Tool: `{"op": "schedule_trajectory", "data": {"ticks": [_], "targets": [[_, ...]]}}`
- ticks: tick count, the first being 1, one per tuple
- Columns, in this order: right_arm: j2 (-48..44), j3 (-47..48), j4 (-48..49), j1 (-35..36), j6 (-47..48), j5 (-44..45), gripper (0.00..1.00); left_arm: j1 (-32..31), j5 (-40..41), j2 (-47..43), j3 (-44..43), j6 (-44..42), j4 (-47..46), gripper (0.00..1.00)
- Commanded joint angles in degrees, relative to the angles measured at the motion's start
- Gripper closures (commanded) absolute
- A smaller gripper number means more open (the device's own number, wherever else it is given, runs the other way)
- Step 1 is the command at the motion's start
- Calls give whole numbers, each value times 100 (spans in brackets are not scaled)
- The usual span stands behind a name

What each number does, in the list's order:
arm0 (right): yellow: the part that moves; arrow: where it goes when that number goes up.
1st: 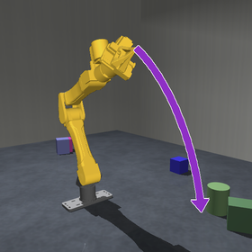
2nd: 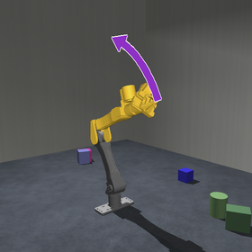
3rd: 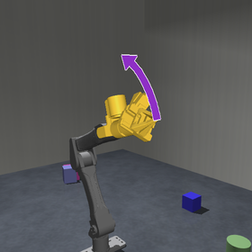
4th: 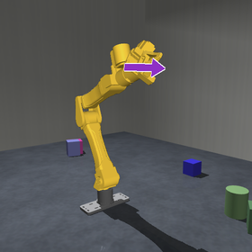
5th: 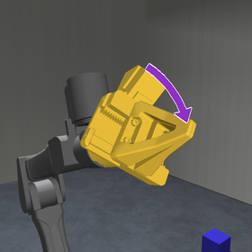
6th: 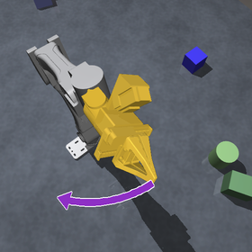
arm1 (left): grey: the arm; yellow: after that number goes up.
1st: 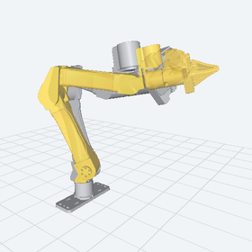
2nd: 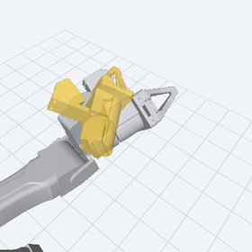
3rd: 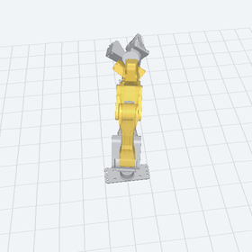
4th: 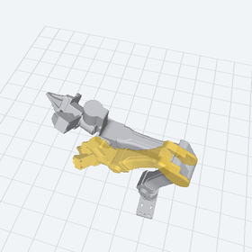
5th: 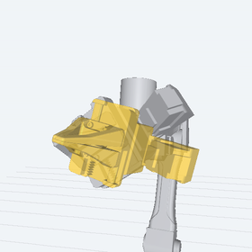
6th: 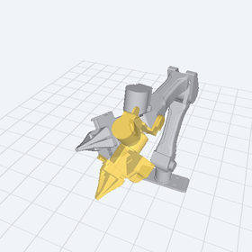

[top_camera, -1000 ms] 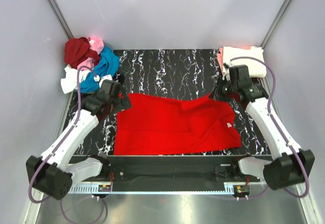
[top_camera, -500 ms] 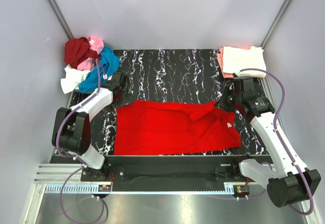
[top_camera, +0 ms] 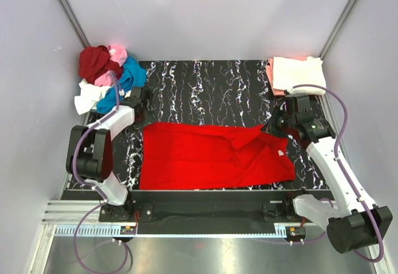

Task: Fold and stack the t-shirts
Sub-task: Fold the tshirt

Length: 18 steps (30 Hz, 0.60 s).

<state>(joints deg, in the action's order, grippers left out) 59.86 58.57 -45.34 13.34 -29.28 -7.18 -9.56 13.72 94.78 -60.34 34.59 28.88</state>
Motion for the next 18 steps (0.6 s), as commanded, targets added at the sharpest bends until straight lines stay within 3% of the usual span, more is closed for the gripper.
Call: {"op": "schedule_trajectory", "data": {"ticks": [1, 18], "targets": [[-18, -47, 201, 10, -34, -126, 100, 121, -18, 163, -119, 30, -331, 22], [140, -381, 482, 2, -8, -214, 100, 183, 61, 673, -330, 224, -647, 39]]}}
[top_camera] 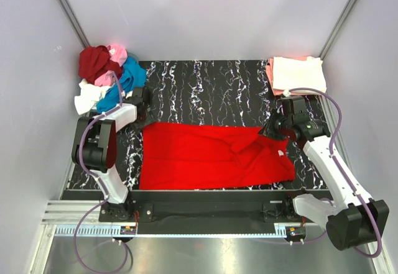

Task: Fold and stack the t-shirts
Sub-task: Fold the tshirt

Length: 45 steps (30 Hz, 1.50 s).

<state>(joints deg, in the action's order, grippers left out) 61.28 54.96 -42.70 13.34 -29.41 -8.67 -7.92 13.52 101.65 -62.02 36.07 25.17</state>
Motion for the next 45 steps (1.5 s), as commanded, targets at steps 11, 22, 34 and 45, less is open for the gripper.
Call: {"op": "schedule_trajectory", "data": {"ticks": [11, 22, 34, 45], "targets": [[16, -12, 148, 2, 58, -47, 100, 19, 213, 13, -152, 93, -328, 78], [262, 735, -344, -7, 418, 541, 100, 10, -25, -706, -100, 163, -101, 100], [490, 1605, -1100, -104, 735, 2017, 100, 19, -349, -2359, 496, 163, 497, 100], [298, 1263, -1267, -271, 550, 2079, 100, 19, -614, -3721, 1473, 181, 858, 100]]}}
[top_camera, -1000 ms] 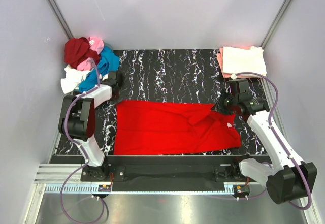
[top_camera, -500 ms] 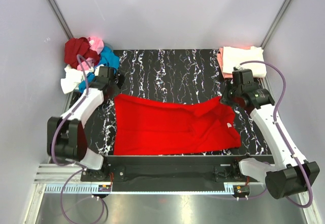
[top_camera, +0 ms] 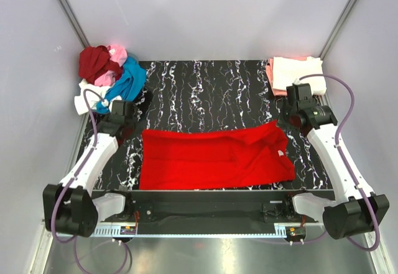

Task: Fold and stack the t-shirts
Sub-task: Fold the tshirt

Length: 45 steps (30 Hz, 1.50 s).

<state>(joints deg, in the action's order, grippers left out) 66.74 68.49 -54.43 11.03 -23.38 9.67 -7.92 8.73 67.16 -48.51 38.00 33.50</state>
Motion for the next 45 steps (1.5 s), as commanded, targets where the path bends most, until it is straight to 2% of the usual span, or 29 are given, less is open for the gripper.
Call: {"op": "schedule_trajectory", "data": {"ticks": [1, 9, 17, 19, 22, 23, 24, 25, 26, 27, 28, 29, 30, 32, 34, 37, 40, 41, 42, 43, 45], "targets": [[-284, -125, -94, -48, -62, 246, 100, 19, -152, -404, 157, -20, 78, 100], [-381, -468, -278, -101, -176, 281, 100, 19, -223, -976, 544, -12, 359, 100], [-583, -424, -576, -171, -587, 193, 100, -51, -442, -1433, 791, 146, 623, 100], [-609, -450, -664, -294, -851, -8, 100, -51, -548, -1521, 861, 287, 702, 100], [-846, -967, -341, -408, -1353, -658, 100, -121, -496, -1783, 1045, 497, 816, 100], [-899, -1343, -87, -443, -1571, -799, 100, -183, -434, -1828, 1063, 559, 860, 97], [-952, -1512, 20, -452, -1661, -948, 94, -296, -373, -1872, 1107, 690, 956, 94], [-961, -1671, 73, -531, -1766, -1097, 81, -341, -355, -1908, 1124, 752, 1009, 90], [-961, -1933, 152, -584, -1950, -1116, 73, -402, -346, -1934, 1142, 823, 1062, 84], [-987, -2058, 222, -645, -1995, -1221, 60, -560, -328, -1960, 1160, 971, 1115, 63], [-1014, -2155, 292, -741, -2048, -1239, 33, -648, -259, -2048, 1160, 1060, 1237, 42], [-1031, -2260, 354, -786, -2109, -1231, 25, -719, -232, -2109, 1142, 1139, 1317, 26], [-1066, -2261, 363, -812, -2110, -1118, 18, -806, -188, -2180, 1151, 1270, 1370, 2], [-1102, -2191, 407, -813, -2040, -1064, 11, -807, -144, -2390, 1177, 1289, 1353, 1], [-1137, -2112, 364, -804, -1987, -1038, 10, -807, -100, -2391, 1204, 1175, 1161, 1], [-1224, -2111, 354, -813, -1978, -1256, 9, -807, -196, -1918, 1204, 982, 704, 1], [-1251, -2532, 819, -795, -2109, -1871, 9, -833, -319, -1119, 1204, 806, 150, 1], [-1068, -2760, 1099, -804, -2153, -2142, 8, -842, -311, -917, 1143, 762, 35, 1], [-501, -2840, 1354, -804, -2040, -2406, 6, -921, -363, -132, 986, 562, -305, 1], [-495, -2824, 1452, -804, -1996, -2409, 6, -922, -363, -124, 984, 560, -309, 1], [109, -2745, 1637, -786, -1943, -2558, 6, -992, -381, 435, 800, 428, -405, 1]]}}
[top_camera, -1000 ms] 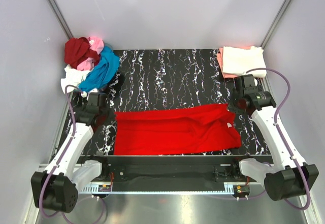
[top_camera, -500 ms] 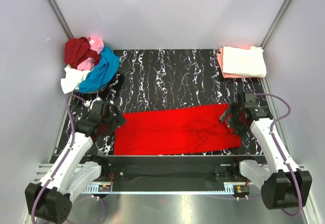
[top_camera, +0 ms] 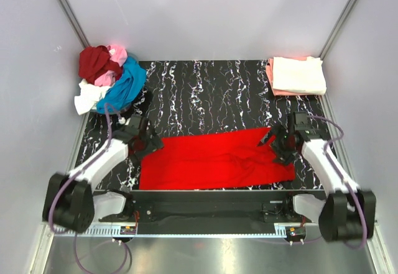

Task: Fold and stack the t-shirts
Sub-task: Fold the tshirt

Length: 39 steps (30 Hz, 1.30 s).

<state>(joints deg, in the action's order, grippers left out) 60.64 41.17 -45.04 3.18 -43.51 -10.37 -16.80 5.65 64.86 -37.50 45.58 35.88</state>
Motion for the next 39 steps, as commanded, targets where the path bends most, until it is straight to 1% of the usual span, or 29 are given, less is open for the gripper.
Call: {"op": "schedule_trajectory", "data": {"ticks": [1, 2, 4, 6, 7, 10, 12, 15, 16, 17, 18, 19, 21, 22, 24, 25, 26, 27, 28, 29, 30, 31, 32, 33, 34, 36, 37, 38, 39], "targets": [[904, 110, 855, -2, 96, -589, 6, -122, -82, 860, -346, -366, -661, 1], [1254, 189, 934, 7, 97, -667, 6, -157, -90, 1010, -442, -444, -670, 1], [1624, 469, 1049, 68, 132, -729, 5, -183, -222, 1343, -522, -524, -652, 2], [2143, 655, 1128, 139, 149, -782, 5, -245, -318, 1459, -540, -568, -670, 2], [2319, 830, 1216, 226, 149, -791, 5, -271, -336, 1494, -531, -577, -679, 2], [3301, 1199, 1409, 306, 167, -905, 5, -342, -424, 1564, -487, -586, -696, 2], [3760, 1489, 1454, 315, 219, -1010, 5, -421, -451, 1547, -478, -586, -617, 3], [4726, 2306, 1314, 315, 334, -1019, 5, -535, -495, 1416, -425, -594, -477, 4], [4964, 2874, 1113, 315, 404, -1011, 5, -570, -495, 1354, -408, -594, -424, 4], [5419, 3166, 998, 350, 422, -1011, 5, -614, -512, 1188, -338, -551, -337, 4], [5641, 3474, 892, 367, 439, -1028, 5, -640, -530, 1082, -294, -516, -301, 5], [6008, 4077, 674, 394, 431, -1046, 5, -684, -530, 968, -163, -446, -266, 5], [6370, 4695, 479, 551, 422, -993, 5, -737, -669, 609, -48, -340, -213, 5], [6790, 5386, 235, 630, 422, -950, 5, -772, -688, 476, 92, -287, -195, 5], [7319, 6206, -65, 806, 422, -984, 5, -860, -801, 265, 224, -103, -160, 5], [7904, 7133, -389, 877, 448, -1019, 5, -904, -828, 55, 373, -24, -160, 5], [8224, 7655, -583, 938, 474, -1080, 6, -1026, -855, -34, 453, 142, -204, 6], [8566, 8818, -803, 1026, 536, -1098, 6, -1097, -942, -131, 532, 231, -239, 6], [8909, 9412, -1214, 1157, 536, -1107, 6, -1176, -986, -279, 698, 319, -283, 6], [9548, 10001, -1383, 1228, 554, -1221, 6, -1351, -1013, -342, 787, 520, -361, 6], [9841, 10921, -1472, 1272, 536, -1343, 6, -1457, -1013, -403, 875, 626, -397, 6], [10236, 11200, -1395, 1342, 397, -1493, 6, -1554, -1022, -535, 1076, 732, -432, 6], [10326, 11316, -1220, 1361, 291, -1799, 6, -1755, -1048, -605, 1199, 976, -563, 6], [10336, 11108, -618, 1369, 81, -1958, 6, -1853, -1075, -676, 1314, 1109, -634, 7], [10214, 10862, -272, 1413, -17, -2169, 5, -2115, -1101, -833, 1515, 1407, -713, 7], [10082, 10327, 526, 1483, -166, -2241, 4, -2476, -1057, -975, 1666, 1785, -942, 7], [10081, 10315, 644, 1519, -158, -2259, 3, -2695, -1014, -1028, 1745, 1988, -1012, 8], [10142, 10393, 663, 1597, -158, -2259, 2, -3176, -883, -1063, 1763, 2390, -1178, 8], [10230, 10699, 645, 1633, -158, -2294, 2, -3442, -794, -1046, 1755, 2577, -1258, 8]]}}
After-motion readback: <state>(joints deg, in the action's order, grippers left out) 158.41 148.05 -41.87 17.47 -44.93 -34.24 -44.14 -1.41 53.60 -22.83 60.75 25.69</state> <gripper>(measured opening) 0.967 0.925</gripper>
